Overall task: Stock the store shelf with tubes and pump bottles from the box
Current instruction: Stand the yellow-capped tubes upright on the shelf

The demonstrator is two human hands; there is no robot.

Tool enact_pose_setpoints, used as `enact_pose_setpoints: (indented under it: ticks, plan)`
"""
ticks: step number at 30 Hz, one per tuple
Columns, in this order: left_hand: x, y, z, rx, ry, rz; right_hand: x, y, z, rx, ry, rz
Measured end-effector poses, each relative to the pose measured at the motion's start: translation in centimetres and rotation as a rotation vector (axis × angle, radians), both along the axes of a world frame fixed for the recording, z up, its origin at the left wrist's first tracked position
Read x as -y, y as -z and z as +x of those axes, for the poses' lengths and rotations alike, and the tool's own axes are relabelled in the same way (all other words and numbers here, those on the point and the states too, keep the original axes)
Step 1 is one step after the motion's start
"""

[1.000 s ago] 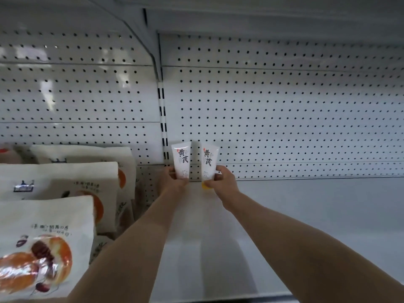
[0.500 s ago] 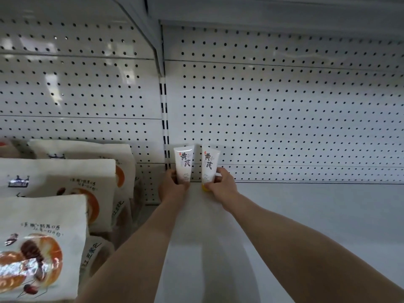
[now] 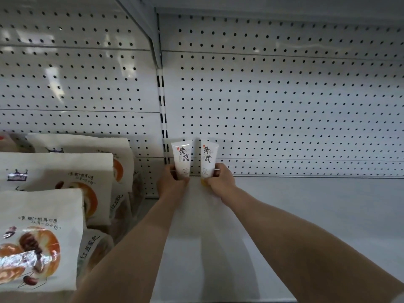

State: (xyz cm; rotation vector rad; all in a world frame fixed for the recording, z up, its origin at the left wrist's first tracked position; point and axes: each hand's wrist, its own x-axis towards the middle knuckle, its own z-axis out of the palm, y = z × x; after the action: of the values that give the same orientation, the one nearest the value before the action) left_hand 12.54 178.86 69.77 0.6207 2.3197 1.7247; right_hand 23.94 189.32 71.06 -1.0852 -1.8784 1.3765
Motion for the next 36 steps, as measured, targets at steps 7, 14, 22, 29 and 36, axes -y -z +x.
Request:
enact_pose_setpoints:
  ticks: [7, 14, 22, 29, 36]
  plan:
    - [0.23, -0.03, 0.20, -0.009, -0.006, -0.012, 0.00, 0.21, -0.19, 0.003, 0.013, 0.003]
    - [0.21, -0.03, 0.27, -0.012, -0.010, -0.015, 0.11, 0.20, -0.24, -0.009, 0.008, -0.005]
    - [0.35, -0.45, 0.93, -0.017, -0.030, -0.033, 0.12, -0.21, -0.10, 0.011, 0.001, -0.018]
    - [0.51, -0.28, 0.76, -0.031, -0.013, -0.035, 0.20, -0.41, 0.10, 0.042, -0.013, -0.008]
    - [0.40, -0.13, 0.64, -0.005, -0.019, -0.025, 0.28, -0.27, -0.10, 0.053, 0.006, -0.016]
